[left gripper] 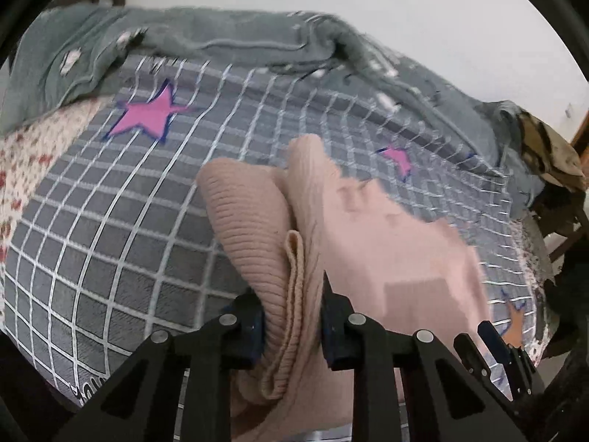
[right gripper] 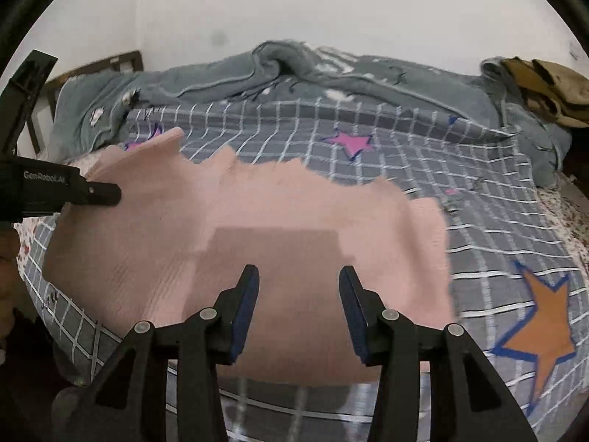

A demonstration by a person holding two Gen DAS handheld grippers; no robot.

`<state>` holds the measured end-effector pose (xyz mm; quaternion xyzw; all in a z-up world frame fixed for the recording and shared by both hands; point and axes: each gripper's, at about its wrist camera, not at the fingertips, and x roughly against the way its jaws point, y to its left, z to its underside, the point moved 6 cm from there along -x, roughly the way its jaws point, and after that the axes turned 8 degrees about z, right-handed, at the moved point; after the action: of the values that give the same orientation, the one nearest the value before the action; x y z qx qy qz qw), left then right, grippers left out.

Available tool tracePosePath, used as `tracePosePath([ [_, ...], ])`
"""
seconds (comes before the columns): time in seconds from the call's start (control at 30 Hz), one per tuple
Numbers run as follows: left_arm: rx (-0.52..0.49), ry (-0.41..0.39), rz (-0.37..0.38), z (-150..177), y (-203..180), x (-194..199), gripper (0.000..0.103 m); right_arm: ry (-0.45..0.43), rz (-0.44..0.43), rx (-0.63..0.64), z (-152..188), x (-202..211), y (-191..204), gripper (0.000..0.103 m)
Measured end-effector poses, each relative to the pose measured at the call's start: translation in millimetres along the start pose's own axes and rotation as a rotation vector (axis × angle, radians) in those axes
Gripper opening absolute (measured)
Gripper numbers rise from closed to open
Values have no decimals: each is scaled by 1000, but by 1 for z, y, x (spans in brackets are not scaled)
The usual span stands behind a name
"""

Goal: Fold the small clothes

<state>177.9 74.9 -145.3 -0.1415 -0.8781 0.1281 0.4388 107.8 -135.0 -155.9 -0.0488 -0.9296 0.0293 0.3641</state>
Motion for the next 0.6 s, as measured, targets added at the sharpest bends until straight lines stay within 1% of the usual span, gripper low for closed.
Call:
tracePosePath([
  [0.07, 10, -6, 24, -4, -19, 4, 22, -16, 12, -16, -4, 11, -20, 45],
  [0.13, 2, -12, 49, -7, -44, 6, 22, -37, 41, -23, -8, 23, -45, 48],
  [0.2, -37, -15, 44, -9, -72, 5, 22, -54, 69, -32, -7, 31, -69, 49],
  [0.3, -70, 5, 48, -8, -112, -6, 22, -62, 98, -64, -3, 41, -110, 49],
  [0.33, -88, 17, 49, -6, -132, -13, 22, -51, 106, -88, 0, 43, -126, 49],
  [0.37, -98, 26, 50, -4, -143, -18, 22, -41, 104, -109, 3, 44, -137, 49],
  [0.47, -116, 68, 66, 9, -180, -43, 22, -24, 65, -181, 14, 53, -168, 49],
  [0.6, -134, 137, 69, 36, -217, -82, 22, -29, 91, -202, 30, 66, -195, 50],
])
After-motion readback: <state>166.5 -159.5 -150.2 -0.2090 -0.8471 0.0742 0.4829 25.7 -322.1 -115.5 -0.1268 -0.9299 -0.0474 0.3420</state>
